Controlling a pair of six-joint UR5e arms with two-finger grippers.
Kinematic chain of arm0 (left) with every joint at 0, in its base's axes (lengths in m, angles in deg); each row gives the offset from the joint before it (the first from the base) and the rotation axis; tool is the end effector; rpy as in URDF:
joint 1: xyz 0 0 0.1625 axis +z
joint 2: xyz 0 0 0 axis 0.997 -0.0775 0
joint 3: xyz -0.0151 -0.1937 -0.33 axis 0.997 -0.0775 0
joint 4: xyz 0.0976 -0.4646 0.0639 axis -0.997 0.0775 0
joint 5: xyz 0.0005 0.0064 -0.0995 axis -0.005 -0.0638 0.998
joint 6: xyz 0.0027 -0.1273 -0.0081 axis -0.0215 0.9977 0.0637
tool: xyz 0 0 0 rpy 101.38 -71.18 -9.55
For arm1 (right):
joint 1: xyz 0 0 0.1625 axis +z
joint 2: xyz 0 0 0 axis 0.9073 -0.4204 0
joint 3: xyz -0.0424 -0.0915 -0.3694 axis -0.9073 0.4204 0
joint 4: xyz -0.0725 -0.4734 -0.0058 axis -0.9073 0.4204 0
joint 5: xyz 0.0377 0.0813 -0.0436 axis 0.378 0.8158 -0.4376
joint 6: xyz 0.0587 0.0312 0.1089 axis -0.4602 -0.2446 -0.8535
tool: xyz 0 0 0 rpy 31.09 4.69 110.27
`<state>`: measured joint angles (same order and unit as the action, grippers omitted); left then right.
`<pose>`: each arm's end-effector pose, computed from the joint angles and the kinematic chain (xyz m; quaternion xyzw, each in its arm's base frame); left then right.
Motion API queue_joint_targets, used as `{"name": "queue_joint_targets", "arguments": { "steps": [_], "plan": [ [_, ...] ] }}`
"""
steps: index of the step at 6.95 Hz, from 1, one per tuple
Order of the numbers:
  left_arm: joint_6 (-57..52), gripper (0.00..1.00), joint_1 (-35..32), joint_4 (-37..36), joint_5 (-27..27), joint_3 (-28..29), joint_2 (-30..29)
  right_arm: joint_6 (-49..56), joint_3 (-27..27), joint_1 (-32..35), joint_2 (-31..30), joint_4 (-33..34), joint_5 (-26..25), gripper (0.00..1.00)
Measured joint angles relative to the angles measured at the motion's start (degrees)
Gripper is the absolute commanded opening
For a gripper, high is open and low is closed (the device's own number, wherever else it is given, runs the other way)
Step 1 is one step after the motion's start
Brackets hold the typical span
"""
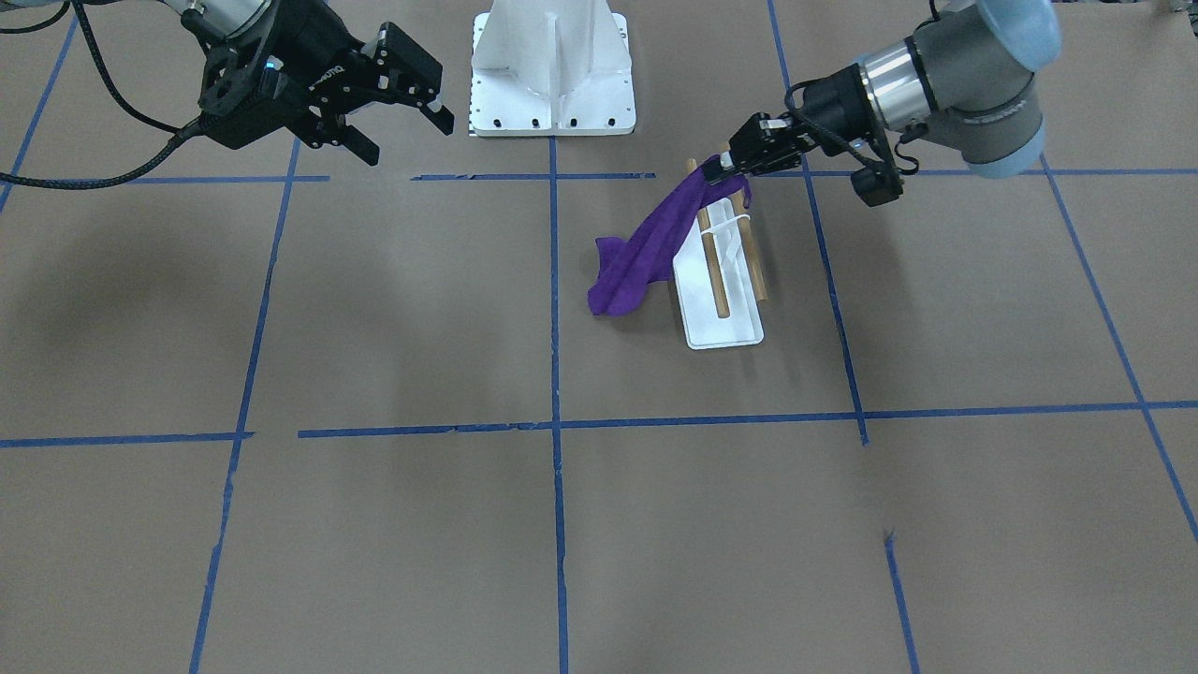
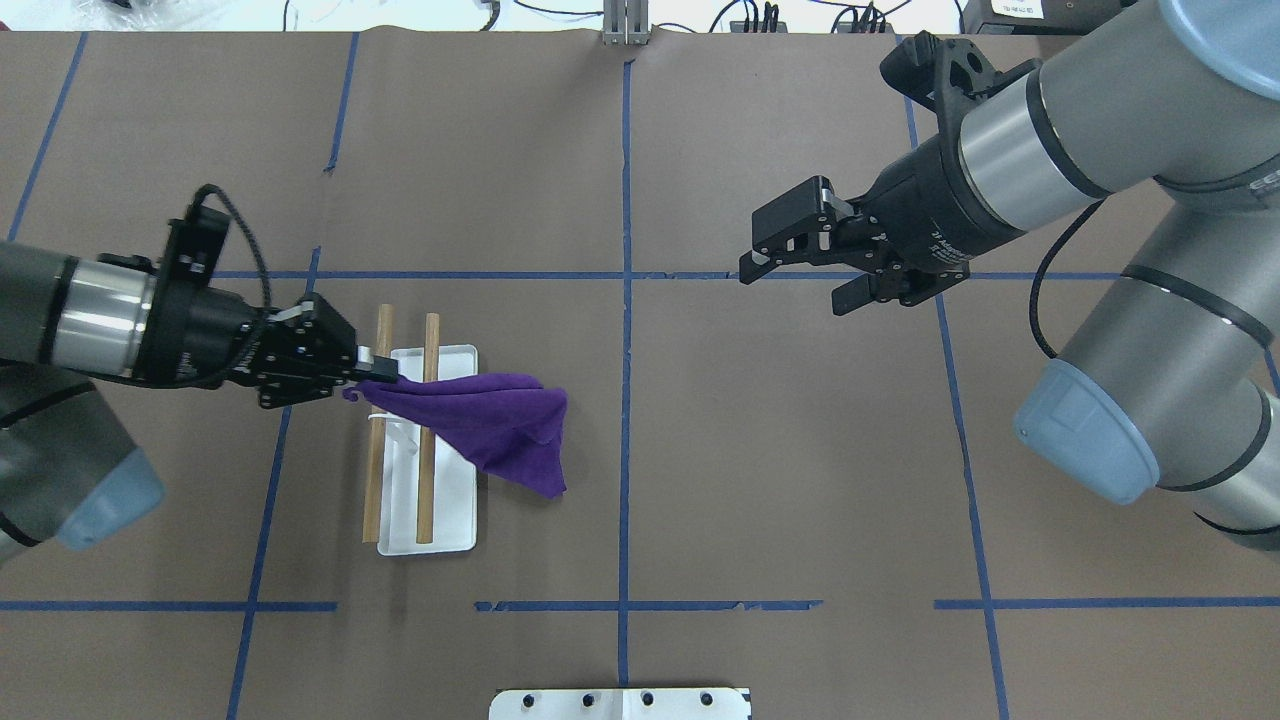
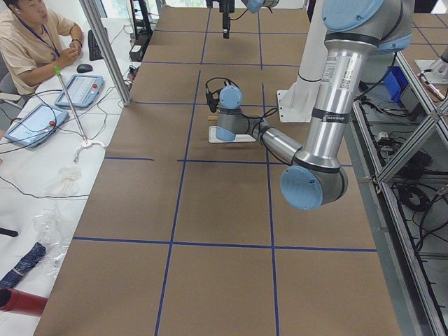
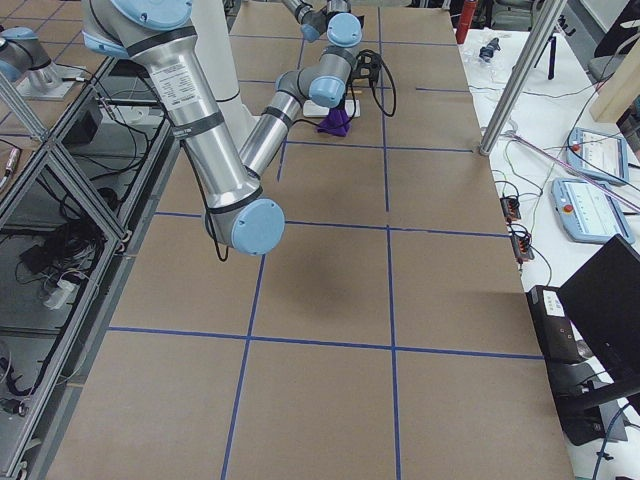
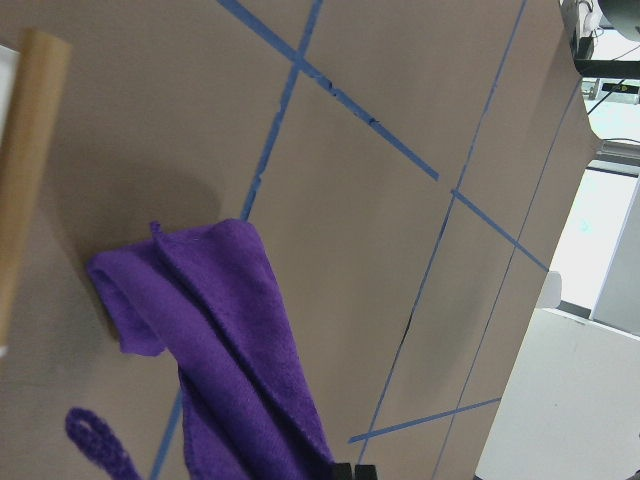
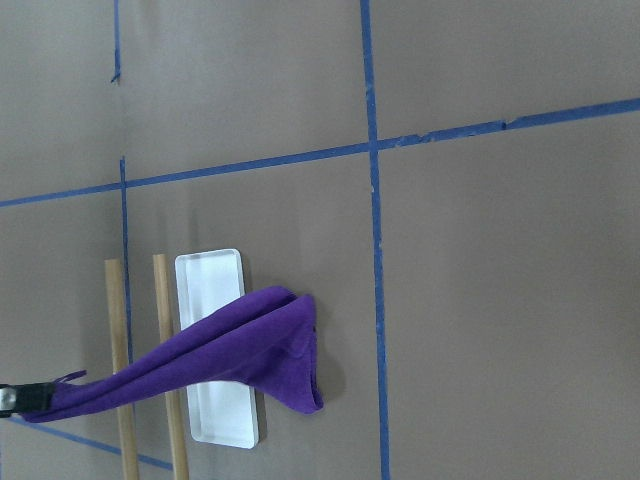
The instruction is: Hang towel on rack
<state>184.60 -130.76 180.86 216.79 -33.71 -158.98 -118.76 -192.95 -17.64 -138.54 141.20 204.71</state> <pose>0.3675 -0.4371 0.2634 -0.0942 0.7446 -0.1094 0.6517 -0.3419 -0.4415 0.0728 -0.0036 -0.5990 0.0345 0.8000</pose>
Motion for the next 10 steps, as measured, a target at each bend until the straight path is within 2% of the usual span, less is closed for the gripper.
{"name": "queue_joint_targets", "arguments": {
  "steps": [2, 5, 6, 10],
  "plan": [
    [-8.3, 0.00, -6.7, 2.7, 6.7, 0.9, 7.4, 1.2, 0.4, 0.1, -1.9, 0.0, -1.8, 1.00],
    [-13.6, 0.00, -9.7, 3.3, 8.3, 3.0, 10.5, 3.8, 1.3, 0.2, -3.6, 0.0, -4.4, 1.00],
    [-13.9, 0.99, -9.8, 3.5, 8.3, 4.1, 10.5, 3.9, 1.5, 0.2, -3.7, 0.0, -4.7, 1.00],
    [-14.7, 1.00, -10.1, 5.4, 7.5, 10.0, 10.8, 4.8, 1.5, 2.0, -5.9, 0.0, -4.9, 1.00]
  ]
}}
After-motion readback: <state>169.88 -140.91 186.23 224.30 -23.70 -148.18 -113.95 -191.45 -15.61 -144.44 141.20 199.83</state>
